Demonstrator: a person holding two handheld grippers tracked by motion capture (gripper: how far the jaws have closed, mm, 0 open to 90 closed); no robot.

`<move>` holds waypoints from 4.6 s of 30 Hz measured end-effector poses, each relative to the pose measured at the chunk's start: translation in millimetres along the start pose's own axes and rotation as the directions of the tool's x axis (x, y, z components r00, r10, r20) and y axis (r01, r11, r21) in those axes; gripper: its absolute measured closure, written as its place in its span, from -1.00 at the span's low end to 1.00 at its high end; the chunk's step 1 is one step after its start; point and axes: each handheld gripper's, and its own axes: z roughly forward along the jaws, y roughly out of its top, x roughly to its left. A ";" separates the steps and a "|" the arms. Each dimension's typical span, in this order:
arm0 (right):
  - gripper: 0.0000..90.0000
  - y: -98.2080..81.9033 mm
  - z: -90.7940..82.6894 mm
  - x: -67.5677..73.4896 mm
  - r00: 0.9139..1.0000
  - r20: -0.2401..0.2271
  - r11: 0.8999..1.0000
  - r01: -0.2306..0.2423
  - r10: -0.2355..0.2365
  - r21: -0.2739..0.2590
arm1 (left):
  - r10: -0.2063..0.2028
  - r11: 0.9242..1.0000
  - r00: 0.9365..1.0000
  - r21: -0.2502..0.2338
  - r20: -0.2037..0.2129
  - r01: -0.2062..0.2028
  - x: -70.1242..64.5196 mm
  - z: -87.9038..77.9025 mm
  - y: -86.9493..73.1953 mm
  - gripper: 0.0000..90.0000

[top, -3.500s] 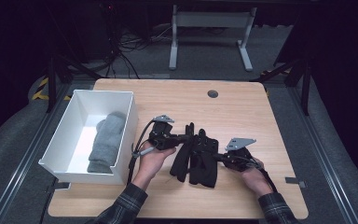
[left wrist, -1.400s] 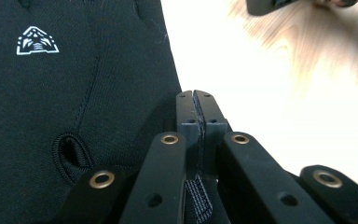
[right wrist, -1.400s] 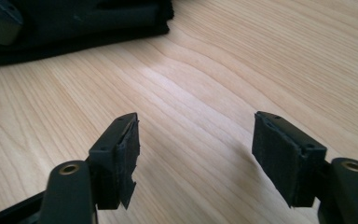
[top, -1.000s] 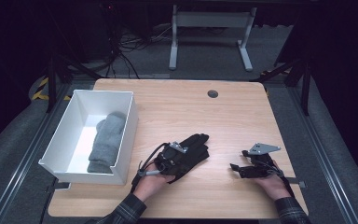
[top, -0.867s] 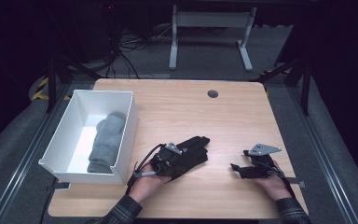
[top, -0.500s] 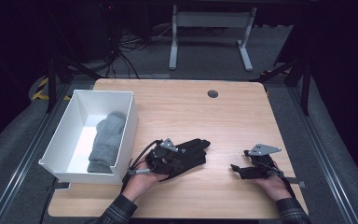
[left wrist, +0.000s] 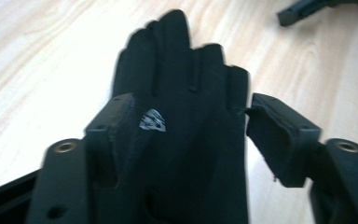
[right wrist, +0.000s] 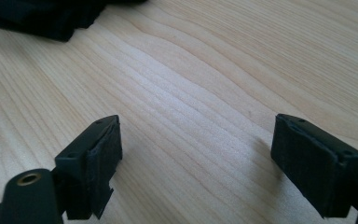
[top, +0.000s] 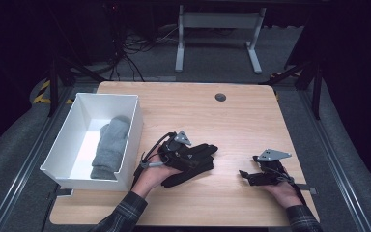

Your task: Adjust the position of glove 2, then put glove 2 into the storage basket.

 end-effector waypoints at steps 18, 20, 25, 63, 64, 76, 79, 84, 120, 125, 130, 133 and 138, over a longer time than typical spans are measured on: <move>-0.64 0.3 0.3 0.0 1.000 0.002 1.000 -0.004 0.004 0.001 | -0.014 0.996 1.000 0.088 0.015 0.013 26.2 30.8 -13.1 -0.77; -0.64 0.3 0.3 0.0 1.000 0.002 1.000 -0.004 0.004 0.001 | -0.019 0.995 0.999 0.103 0.027 0.016 27.9 34.3 -14.7 -0.79; -0.64 0.3 0.3 0.0 1.000 0.002 1.000 -0.003 0.003 0.001 | -0.024 0.994 0.997 0.107 0.076 0.016 30.3 36.7 -17.4 -0.71; -0.64 -0.2 -0.1 -0.1 1.000 -0.001 1.000 -0.001 0.001 0.000 | -0.130 0.991 0.985 0.056 0.113 0.125 5.1 -17.4 18.3 0.53; -0.64 -0.2 -0.2 -0.1 1.000 -0.002 1.000 -0.001 0.001 0.000 | -0.133 0.990 0.984 0.051 0.117 0.128 4.8 -20.8 20.5 0.53; -0.64 -0.2 -0.1 -0.1 1.000 -0.002 1.000 -0.001 0.001 0.000 | -0.155 0.988 0.984 0.015 0.088 0.154 3.9 -59.4 41.0 0.53; -0.64 -0.2 -0.1 -0.1 1.000 -0.001 1.000 -0.001 0.001 0.000 | -0.159 0.987 0.984 0.010 0.075 0.159 4.9 -68.6 45.1 0.53; -0.64 -0.2 -0.1 -0.1 1.000 -0.001 1.000 -0.001 0.001 0.000 | -0.167 0.986 0.983 -0.006 0.079 0.168 8.4 -82.8 49.5 0.53; -0.64 -0.2 -0.1 -0.1 1.000 0.000 1.000 -0.004 0.004 -0.001 | -0.355 0.929 0.924 -0.169 -0.143 0.330 72.2 -217.6 -15.2 0.54; -0.64 -0.2 -0.1 0.0 1.000 0.000 1.000 -0.005 0.005 -0.001 | -0.401 0.911 0.894 -0.187 -0.199 0.367 83.9 -230.9 -33.1 0.53; -0.64 -0.2 -0.1 0.0 1.000 0.000 1.000 -0.004 0.004 -0.001 | -0.463 0.884 0.854 -0.197 -0.239 0.424 98.8 -236.4 -54.5 0.54; -0.64 -0.2 -0.1 -0.1 1.000 0.001 1.000 -0.004 0.004 -0.001 | -0.487 0.872 0.839 -0.189 -0.245 0.451 105.4 -231.5 -64.2 0.54; -0.64 -0.2 0.0 -0.1 1.000 0.001 1.000 -0.005 0.005 -0.001 | -0.523 0.852 0.812 -0.158 -0.260 0.499 116.2 -213.9 -78.1 0.54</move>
